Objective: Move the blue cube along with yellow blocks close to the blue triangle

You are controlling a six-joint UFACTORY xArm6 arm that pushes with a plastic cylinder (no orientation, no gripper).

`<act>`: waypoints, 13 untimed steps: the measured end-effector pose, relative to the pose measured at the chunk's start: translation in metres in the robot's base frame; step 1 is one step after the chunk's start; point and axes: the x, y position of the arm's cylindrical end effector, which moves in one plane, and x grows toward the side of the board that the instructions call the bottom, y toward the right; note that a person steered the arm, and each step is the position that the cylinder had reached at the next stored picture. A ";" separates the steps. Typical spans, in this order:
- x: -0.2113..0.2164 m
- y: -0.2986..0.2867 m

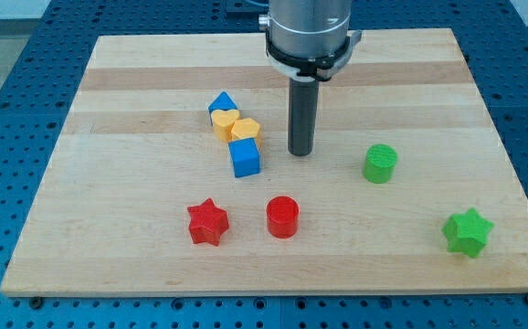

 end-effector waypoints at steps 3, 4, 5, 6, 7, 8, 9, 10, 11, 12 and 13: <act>-0.007 -0.056; -0.007 -0.068; -0.007 -0.064; -0.007 -0.038; 0.005 -0.027; 0.029 -0.027; 0.035 -0.030; 0.035 -0.039; 0.036 -0.050; 0.039 -0.060; 0.039 -0.066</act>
